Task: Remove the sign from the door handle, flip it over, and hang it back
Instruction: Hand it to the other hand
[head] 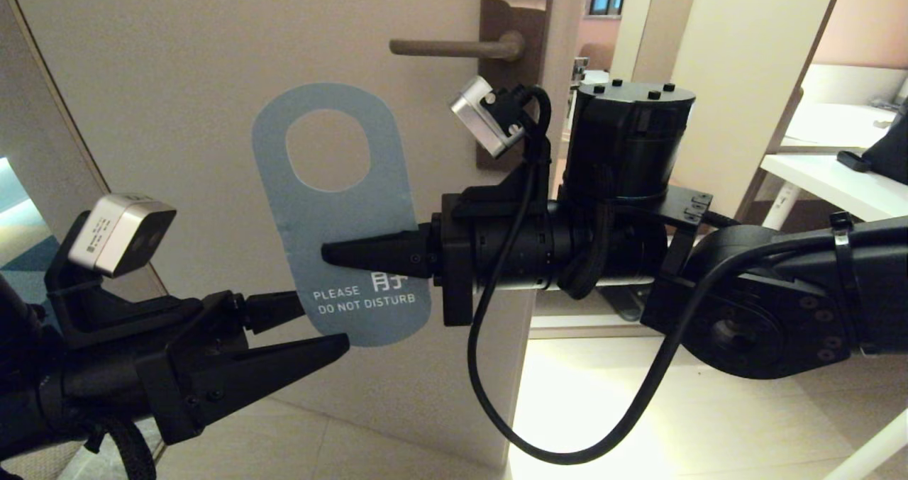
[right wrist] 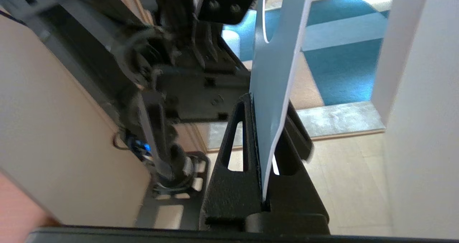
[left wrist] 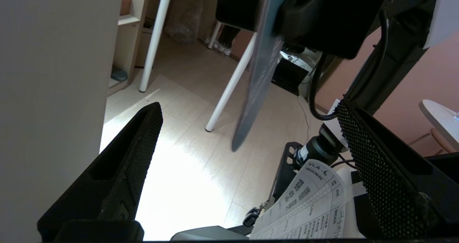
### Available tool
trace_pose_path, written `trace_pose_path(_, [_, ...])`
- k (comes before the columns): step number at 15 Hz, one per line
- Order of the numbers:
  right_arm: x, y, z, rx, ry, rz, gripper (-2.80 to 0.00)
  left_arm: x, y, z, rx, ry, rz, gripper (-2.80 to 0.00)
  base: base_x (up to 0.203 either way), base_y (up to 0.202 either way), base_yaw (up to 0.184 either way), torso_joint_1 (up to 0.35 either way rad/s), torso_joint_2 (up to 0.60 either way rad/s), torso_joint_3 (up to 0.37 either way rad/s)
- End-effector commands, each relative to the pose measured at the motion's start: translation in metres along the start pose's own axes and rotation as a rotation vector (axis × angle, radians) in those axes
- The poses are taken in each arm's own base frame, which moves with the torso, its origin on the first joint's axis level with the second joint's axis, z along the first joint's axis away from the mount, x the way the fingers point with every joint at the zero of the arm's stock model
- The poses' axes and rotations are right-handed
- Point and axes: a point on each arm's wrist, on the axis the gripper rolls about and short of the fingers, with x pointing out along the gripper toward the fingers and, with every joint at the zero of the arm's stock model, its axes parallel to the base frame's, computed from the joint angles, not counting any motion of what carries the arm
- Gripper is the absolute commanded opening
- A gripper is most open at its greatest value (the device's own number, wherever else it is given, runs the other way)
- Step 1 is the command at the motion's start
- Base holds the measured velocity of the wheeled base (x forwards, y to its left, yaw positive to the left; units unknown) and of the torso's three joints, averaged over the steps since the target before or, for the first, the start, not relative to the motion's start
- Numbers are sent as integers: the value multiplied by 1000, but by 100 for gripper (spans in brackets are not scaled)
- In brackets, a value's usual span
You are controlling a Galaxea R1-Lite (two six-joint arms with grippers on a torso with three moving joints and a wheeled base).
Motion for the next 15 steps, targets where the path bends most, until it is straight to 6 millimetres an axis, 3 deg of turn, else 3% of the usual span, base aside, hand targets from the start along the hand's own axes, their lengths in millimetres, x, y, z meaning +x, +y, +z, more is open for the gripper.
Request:
trace_pose_path(1, [5, -4, 1, -1, -4, 10, -280, 2, -1, 0, -1, 5, -15, 0, 0, 0, 0, 0, 0, 0])
trace_pose_path(7, [22, -2, -3, -4, 0, 44, -280, 12, 3, 2, 25, -9, -45, 0, 0, 0, 0, 0, 0, 0])
trace_pose_path(15, [23, -2, -4, -4, 0, 41, -280, 12, 5, -3, 48, -29, -55, 0, 0, 0, 0, 0, 0, 0])
